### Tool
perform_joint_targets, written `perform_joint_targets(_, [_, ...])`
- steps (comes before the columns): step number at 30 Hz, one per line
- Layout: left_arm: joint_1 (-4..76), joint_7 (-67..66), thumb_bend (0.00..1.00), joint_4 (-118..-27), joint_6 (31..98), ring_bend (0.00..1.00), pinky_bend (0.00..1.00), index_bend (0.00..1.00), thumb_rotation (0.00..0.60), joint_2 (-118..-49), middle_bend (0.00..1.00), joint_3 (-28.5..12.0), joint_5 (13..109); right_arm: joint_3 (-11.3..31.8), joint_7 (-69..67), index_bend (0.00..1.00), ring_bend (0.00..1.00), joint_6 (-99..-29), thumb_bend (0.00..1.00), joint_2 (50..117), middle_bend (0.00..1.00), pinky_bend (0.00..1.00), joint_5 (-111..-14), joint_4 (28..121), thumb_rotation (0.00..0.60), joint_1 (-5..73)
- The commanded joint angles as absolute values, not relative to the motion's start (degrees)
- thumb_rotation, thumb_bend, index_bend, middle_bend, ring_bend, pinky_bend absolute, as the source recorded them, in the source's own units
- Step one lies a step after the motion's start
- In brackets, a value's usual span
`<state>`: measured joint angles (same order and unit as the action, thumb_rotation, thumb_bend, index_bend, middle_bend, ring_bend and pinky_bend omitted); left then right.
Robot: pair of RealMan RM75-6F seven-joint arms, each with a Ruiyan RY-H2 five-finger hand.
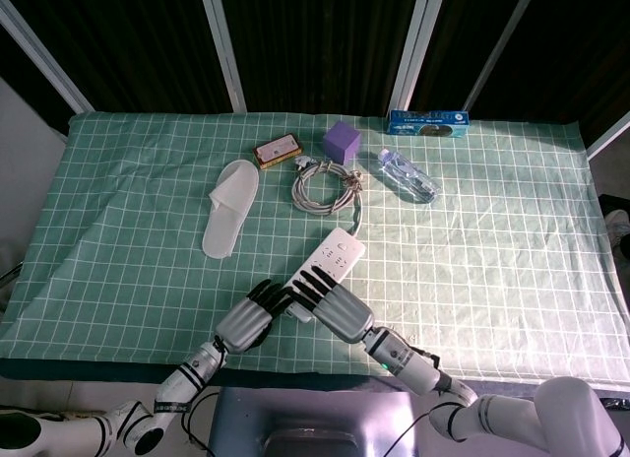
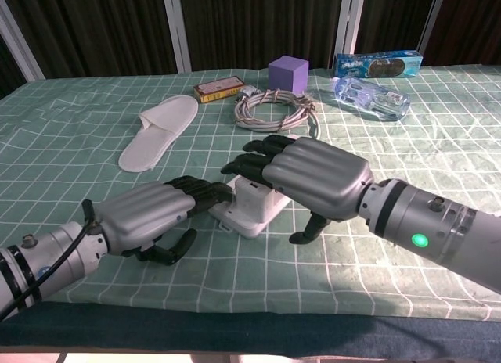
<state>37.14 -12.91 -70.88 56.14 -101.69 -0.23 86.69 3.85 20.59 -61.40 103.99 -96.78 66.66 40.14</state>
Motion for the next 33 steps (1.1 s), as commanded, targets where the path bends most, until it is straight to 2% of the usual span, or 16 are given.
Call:
perform_joint_targets(1, [37.07, -12.37, 0.72, -70.80, 56.21, 0.00, 0.04, 0.00, 0.600, -101.70, 0.05, -0.16, 86.59, 3.39, 19.27, 0.26, 0.11, -62.46, 0.22, 105.23, 0.25, 0.24, -97.38, 64.69, 0.600, 40.50])
perform_joint_targets(11, [37.22, -11.33, 0.72, -70.53, 55.78, 0.00, 0.05, 0.00, 0.600, -102.02, 0.05, 0.05, 86.31, 2.71, 14.11, 0.36, 0.20, -66.46, 0.25, 108.29, 0.33, 0.35, -99.77, 57.55, 0.600, 41.95])
perform_joint_targets(33, [37.38, -11.66, 0.72, -70.71, 55.81, 0.00, 0.05, 0.00, 0.600, -102.01, 0.05, 0.16, 86.12, 2.71, 13.09, 0.45, 0.27, -68.90, 0.31, 113.00, 0.36, 0.45, -98.88, 51.07, 0.600, 42.83])
